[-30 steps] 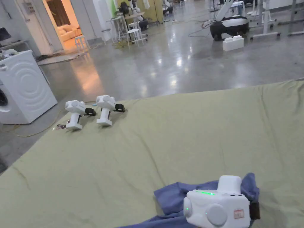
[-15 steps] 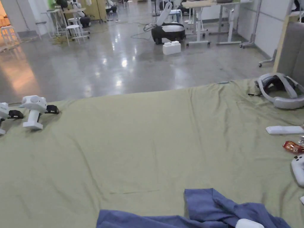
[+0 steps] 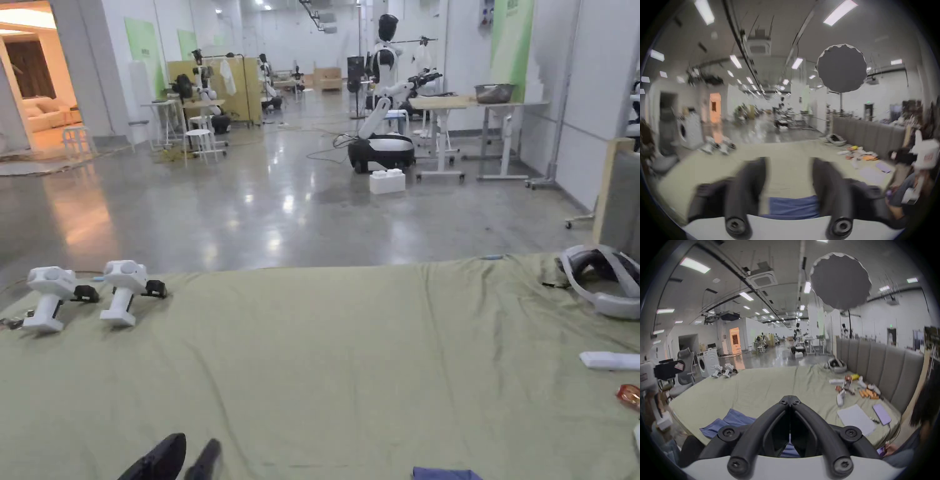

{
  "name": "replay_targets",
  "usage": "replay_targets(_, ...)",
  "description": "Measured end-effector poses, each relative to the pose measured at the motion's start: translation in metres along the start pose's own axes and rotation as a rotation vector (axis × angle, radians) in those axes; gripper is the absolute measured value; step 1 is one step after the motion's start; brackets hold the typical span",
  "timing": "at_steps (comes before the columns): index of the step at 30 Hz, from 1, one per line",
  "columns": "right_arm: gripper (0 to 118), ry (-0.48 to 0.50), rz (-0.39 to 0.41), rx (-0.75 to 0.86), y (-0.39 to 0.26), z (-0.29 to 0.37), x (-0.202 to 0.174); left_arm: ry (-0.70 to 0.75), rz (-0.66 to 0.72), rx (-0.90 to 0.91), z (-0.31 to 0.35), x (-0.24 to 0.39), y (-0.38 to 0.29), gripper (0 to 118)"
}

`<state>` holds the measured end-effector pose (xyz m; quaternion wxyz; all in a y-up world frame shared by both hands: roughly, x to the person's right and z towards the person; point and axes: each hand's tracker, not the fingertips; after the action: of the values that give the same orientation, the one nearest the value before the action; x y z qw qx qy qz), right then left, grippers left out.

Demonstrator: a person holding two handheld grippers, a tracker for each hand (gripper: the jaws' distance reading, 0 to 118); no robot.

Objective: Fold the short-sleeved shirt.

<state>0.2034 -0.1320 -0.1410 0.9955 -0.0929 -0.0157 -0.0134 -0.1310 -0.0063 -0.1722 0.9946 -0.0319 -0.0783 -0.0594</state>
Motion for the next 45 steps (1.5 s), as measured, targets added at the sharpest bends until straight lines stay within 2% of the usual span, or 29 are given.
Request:
replay_targets(2, 2, 0.023, -0.013, 0.01, 0.004, 0.002, -0.005, 0.133, -0.021, -0.043, 0.004, -0.002, -0.002, 1)
replay_targets(3, 2, 0.034, -0.022, 0.024, 0.006, 0.004, -0.007, 0.053, 0.043, -0.041, 0.019, -0.018, 0.001, 1)
replay_targets(4, 2, 0.034, -0.027, 0.034, 0.007, 0.003, -0.007, 0.066, 0.09, -0.06, 0.023, -0.026, 0.003, 0)
replay_targets(5, 2, 0.035, -0.026, 0.037, 0.009, 0.003, -0.008, 0.15, 0.106, -0.046, 0.025, -0.028, 0.003, 0)
replay_targets(6, 2, 0.028, -0.017, 0.048, 0.009, 0.003, -0.01, 0.12, 0.097, -0.053, 0.03, -0.03, 0.004, 0)
replay_targets(7, 2, 0.014, 0.003, 0.06, 0.01, 0.003, -0.012, 0.166, 0.097, -0.029, 0.036, -0.03, 0.004, 0)
replay_targets(10, 2, -0.026, 0.058, 0.058, 0.009, 0.001, -0.017, 0.141, 0.129, -0.035, 0.038, -0.036, 0.009, 0)
replay_targets(11, 2, -0.01, 0.057, 0.052, 0.009, 0.0, -0.016, 0.131, 0.137, -0.025, 0.039, -0.038, 0.009, 0)
replay_targets(14, 2, -0.006, 0.032, 0.03, 0.004, -0.002, -0.014, 0.114, 0.111, -0.078, 0.021, -0.037, 0.009, 0)
replay_targets(17, 2, 0.008, -0.027, 0.008, -0.002, -0.005, -0.008, -0.001, 0.185, -0.242, -0.021, -0.05, 0.001, 2)
replay_targets(18, 2, 0.016, -0.041, -0.002, -0.005, -0.007, -0.005, -0.029, 0.209, -0.279, -0.038, -0.055, -0.008, 6)
replay_targets(19, 2, 0.024, -0.049, -0.013, -0.007, -0.008, -0.002, -0.044, 0.216, -0.315, -0.056, -0.055, -0.018, 20)
replay_targets(20, 2, 0.024, -0.054, -0.028, -0.011, -0.01, 0.001, -0.059, 0.224, -0.364, -0.079, -0.055, -0.03, 38)
replay_targets(22, 2, 0.014, -0.059, -0.055, -0.018, -0.012, 0.006, -0.099, 0.291, -0.471, -0.126, -0.06, -0.054, 87)
replay_targets(24, 2, 0.0, -0.071, -0.097, -0.028, -0.014, 0.013, -0.18, 0.332, -0.543, -0.181, -0.059, -0.083, 86)
replay_targets(26, 2, -0.012, -0.095, -0.135, -0.037, -0.016, 0.021, -0.197, 0.34, -0.628, -0.232, -0.053, -0.111, 86)
replay_targets(27, 2, -0.013, -0.116, -0.157, -0.043, -0.017, 0.026, -0.233, 0.304, -0.683, -0.263, -0.043, -0.129, 86)
replay_targets(28, 2, -0.02, -0.133, -0.169, -0.047, -0.017, 0.03, -0.222, 0.262, -0.684, -0.282, -0.035, -0.143, 85)
replay_targets(29, 2, -0.032, -0.15, -0.193, -0.051, -0.018, 0.034, -0.155, 0.263, -0.729, -0.312, -0.032, -0.161, 85)
replay_targets(30, 2, -0.047, -0.157, -0.212, -0.054, -0.019, 0.039, -0.148, 0.257, -0.8, -0.341, -0.028, -0.179, 84)
replay_targets(32, 2, -0.077, -0.163, -0.234, -0.063, -0.019, 0.049, -0.159, 0.325, -0.839, -0.377, -0.035, -0.199, 84)
replay_targets(35, 2, -0.122, -0.193, -0.288, -0.074, -0.023, 0.064, -0.085, 0.28, -0.939, -0.42, -0.03, -0.231, 84)
replay_targets(41, 2, -0.152, -0.238, -0.361, -0.093, -0.029, 0.082, -0.068, 0.248, -1.007, -0.434, -0.015, -0.264, 80)
replay_targets(42, 2, -0.155, -0.232, -0.368, -0.094, -0.03, 0.083, -0.048, 0.227, -1.002, -0.431, -0.009, -0.261, 77)
replay_targets(43, 2, -0.158, -0.225, -0.371, -0.095, -0.03, 0.083, -0.024, 0.184, -1.004, -0.429, 0.0, -0.259, 64)
replay_targets(45, 2, -0.155, -0.223, -0.382, -0.097, -0.034, 0.083, -0.014, 0.051, -0.983, -0.423, 0.022, -0.257, 28)
